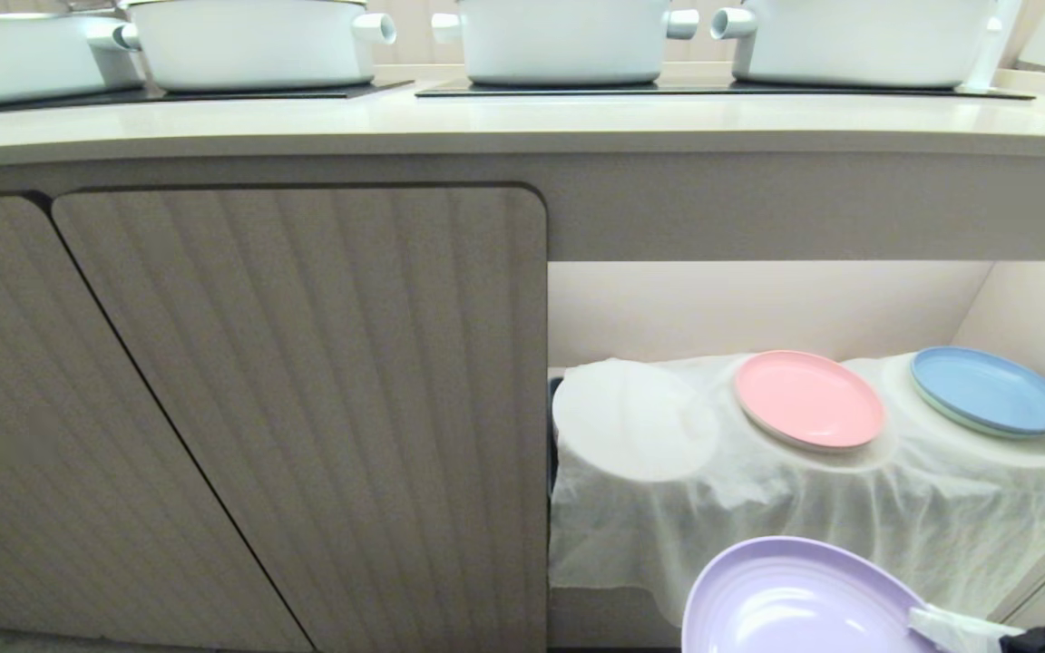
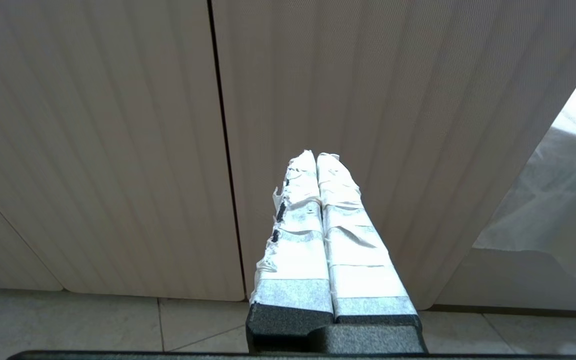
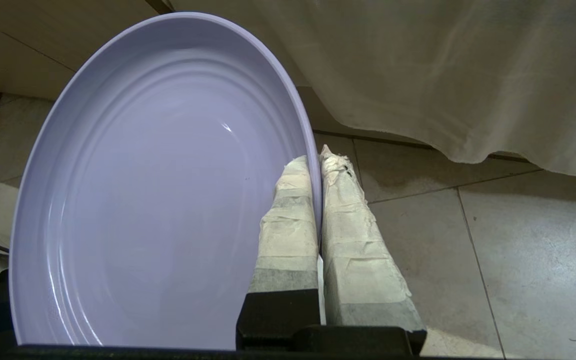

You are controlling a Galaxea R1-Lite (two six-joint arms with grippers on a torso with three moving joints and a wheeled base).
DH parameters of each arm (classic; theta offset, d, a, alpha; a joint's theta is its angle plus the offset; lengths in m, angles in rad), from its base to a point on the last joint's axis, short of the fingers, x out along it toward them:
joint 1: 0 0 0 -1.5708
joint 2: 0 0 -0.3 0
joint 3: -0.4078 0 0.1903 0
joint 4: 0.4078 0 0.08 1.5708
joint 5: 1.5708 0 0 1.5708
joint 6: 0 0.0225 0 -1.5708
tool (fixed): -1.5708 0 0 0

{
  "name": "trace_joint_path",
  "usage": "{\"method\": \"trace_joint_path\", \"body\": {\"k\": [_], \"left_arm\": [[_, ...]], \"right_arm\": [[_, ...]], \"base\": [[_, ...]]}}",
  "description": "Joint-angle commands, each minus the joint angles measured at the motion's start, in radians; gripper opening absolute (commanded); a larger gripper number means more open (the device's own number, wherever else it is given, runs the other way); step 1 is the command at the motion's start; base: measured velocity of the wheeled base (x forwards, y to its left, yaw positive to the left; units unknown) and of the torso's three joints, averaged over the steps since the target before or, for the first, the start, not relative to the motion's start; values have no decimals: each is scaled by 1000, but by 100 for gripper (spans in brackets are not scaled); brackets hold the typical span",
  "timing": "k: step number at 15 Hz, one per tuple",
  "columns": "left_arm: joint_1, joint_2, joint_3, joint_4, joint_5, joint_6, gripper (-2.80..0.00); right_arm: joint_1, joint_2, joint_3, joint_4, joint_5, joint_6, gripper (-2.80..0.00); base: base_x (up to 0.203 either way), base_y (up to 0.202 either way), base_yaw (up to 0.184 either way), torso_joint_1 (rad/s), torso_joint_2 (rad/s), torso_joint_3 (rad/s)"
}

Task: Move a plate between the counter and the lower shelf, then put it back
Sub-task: Put the plate

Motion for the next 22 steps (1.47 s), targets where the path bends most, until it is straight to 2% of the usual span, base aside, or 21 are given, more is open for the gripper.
{"method": "trace_joint_path", "body": {"k": [1, 14, 18, 22], "left_arm": [[1, 1, 0, 0, 0, -1, -280], [0, 1, 0, 0, 0, -1, -280], [0, 1, 0, 0, 0, -2, -280], [1, 1, 0, 0, 0, -1, -280]], "right_arm": [[0, 3, 0, -3, 3, 1, -280], [-1, 10, 11, -8, 3, 1, -280], [0, 19, 8, -12, 3, -1, -280], [2, 21, 6, -14, 3, -1, -280]], "base": [[0, 0, 0, 0, 0, 0], [0, 0, 0, 0, 0, 0], [0, 0, 0, 47, -214, -235], [0, 0, 0, 160, -512, -292]]}}
